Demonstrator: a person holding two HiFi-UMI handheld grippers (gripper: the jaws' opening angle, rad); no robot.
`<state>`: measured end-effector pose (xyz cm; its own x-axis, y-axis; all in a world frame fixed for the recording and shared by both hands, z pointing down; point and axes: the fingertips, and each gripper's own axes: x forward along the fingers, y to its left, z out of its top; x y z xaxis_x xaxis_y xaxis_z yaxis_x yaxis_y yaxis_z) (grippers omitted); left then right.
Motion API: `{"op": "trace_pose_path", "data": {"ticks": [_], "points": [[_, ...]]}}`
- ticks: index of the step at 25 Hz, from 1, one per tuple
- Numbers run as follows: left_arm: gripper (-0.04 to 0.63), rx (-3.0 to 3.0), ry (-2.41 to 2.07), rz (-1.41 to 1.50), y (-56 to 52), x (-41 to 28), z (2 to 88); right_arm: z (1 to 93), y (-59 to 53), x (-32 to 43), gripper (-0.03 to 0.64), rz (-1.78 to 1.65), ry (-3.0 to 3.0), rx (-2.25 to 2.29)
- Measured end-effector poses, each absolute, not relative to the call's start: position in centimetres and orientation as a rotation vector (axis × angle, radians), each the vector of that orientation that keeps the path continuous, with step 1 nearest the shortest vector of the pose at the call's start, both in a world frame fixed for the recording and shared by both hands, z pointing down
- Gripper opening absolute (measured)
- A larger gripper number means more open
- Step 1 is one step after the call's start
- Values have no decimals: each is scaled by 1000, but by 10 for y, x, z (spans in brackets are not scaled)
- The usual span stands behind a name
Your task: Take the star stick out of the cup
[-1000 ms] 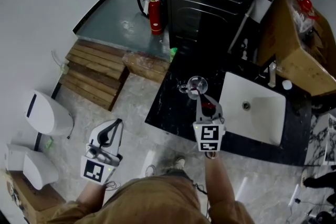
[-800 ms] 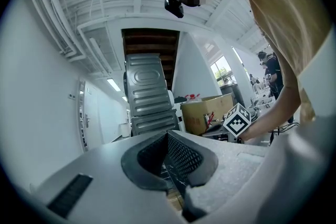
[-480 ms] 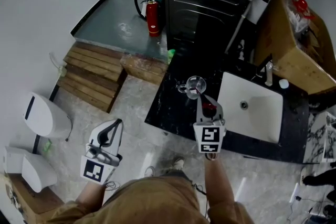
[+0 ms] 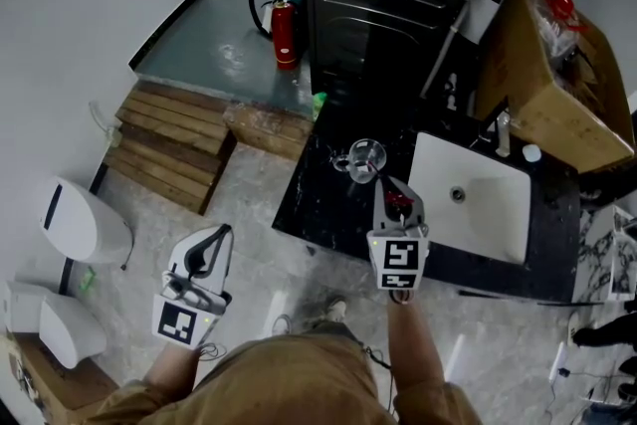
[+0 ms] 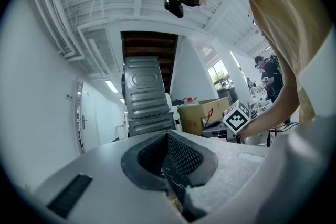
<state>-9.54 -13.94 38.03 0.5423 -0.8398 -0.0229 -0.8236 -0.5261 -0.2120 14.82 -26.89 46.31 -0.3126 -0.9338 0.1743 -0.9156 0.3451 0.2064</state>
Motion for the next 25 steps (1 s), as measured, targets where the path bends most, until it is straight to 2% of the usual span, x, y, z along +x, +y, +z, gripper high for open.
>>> {"op": "trace_pose_path", "data": {"ticks": [25], "points": [[0,-2585,1396,-80,-111,-92,380,433,-231,152,12,-165,-2359,1692]]}}
